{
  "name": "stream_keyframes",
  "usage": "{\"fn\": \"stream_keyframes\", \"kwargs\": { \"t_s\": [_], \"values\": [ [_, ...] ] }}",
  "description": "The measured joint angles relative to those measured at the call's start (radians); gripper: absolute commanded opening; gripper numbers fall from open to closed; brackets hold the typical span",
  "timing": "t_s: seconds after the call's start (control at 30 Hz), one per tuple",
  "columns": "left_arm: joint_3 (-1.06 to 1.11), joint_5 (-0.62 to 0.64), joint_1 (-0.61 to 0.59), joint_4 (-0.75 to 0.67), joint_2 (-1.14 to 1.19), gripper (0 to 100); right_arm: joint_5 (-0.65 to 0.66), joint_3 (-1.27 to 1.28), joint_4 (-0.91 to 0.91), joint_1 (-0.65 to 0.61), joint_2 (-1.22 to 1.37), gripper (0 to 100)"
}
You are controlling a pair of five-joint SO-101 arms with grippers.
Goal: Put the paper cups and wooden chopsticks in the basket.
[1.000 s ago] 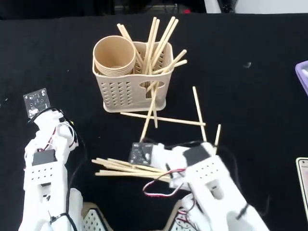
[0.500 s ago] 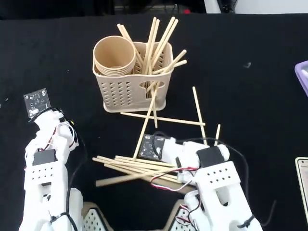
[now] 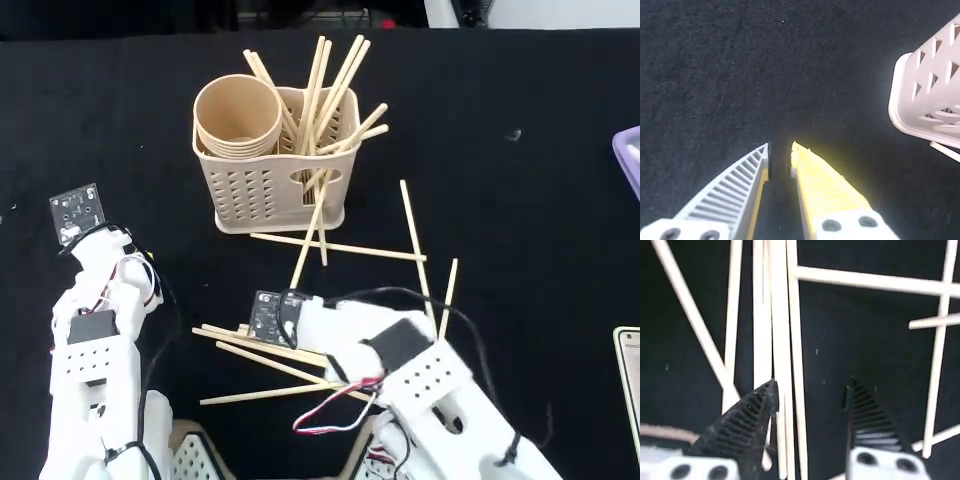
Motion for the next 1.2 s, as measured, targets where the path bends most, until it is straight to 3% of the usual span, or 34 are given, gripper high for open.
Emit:
{"fn": "stream_keyframes", "kwargs": {
  "t_s": [0.27,0.43,0.57,0.87,1.2],
  "values": [
    [0.000,0.003,-0.046,0.000,0.000,8,0.000,-0.020,-0.144,-0.003,0.382,21.1],
    [0.000,0.003,-0.046,0.000,0.000,8,-0.002,-0.094,-0.173,-0.002,0.506,0.6],
    [0.000,0.003,-0.046,0.000,0.000,8,-0.003,-0.115,-0.169,-0.002,0.509,1.0],
    [0.000,0.003,-0.046,0.000,0.000,8,-0.003,-0.144,0.071,-0.003,0.236,1.1],
    [0.000,0.003,-0.046,0.000,0.000,8,0.026,-0.292,0.307,0.084,-0.121,1.1]
  ]
}}
